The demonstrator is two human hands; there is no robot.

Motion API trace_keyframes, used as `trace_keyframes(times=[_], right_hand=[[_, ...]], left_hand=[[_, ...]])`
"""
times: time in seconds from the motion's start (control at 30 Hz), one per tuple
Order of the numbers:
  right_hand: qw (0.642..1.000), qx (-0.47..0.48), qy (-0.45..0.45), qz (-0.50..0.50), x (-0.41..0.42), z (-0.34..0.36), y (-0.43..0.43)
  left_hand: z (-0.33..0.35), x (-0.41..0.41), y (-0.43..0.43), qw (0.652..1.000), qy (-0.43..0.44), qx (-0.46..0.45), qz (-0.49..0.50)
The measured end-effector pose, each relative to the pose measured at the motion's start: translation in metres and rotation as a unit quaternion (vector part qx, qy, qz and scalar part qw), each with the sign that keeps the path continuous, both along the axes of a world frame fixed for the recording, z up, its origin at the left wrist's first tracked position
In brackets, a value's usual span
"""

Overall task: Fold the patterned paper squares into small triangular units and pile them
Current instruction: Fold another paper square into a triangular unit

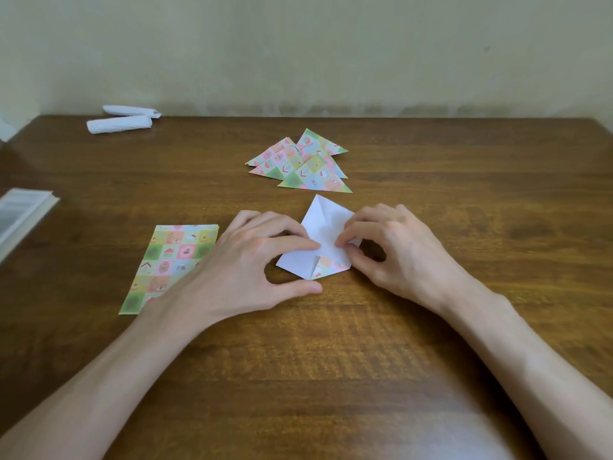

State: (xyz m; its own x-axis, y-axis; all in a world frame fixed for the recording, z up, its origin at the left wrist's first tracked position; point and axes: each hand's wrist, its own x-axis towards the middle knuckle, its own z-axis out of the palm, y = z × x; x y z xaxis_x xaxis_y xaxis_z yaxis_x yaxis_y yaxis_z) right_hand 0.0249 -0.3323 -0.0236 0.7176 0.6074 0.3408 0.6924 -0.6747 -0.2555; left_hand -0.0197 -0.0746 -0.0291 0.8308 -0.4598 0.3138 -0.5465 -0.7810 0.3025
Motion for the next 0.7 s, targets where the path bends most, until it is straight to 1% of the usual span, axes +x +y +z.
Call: trace_keyframes(times=[0.07, 0.2, 0.37, 0.47, 0.6, 0.7], right_hand=[[0.999, 0.011, 0.039, 0.005, -0.001, 0.003, -0.002], [0.996, 0.012, 0.082, 0.018, -0.001, 0.008, -0.006], [0.989, 0.029, 0.131, 0.065, -0.004, 0.013, -0.005], [0.988, 0.031, 0.129, 0.08, -0.003, 0.012, -0.003], [0.989, 0.045, 0.122, 0.072, -0.003, 0.009, -0.004], [0.986, 0.059, 0.143, 0.059, -0.003, 0.008, -0.004]], left_hand=[[0.002, 0.001, 0.003, 1.0, 0.0, -0.003, -0.02], [0.005, 0.003, 0.008, 0.999, -0.003, -0.011, -0.035], [0.002, 0.006, 0.011, 0.998, -0.047, -0.014, -0.039], [0.005, 0.003, 0.007, 0.998, -0.043, -0.022, -0.039], [0.005, 0.001, 0.005, 0.998, -0.039, -0.025, -0.037], [0.005, 0.0, 0.003, 0.998, -0.032, -0.034, -0.035]])
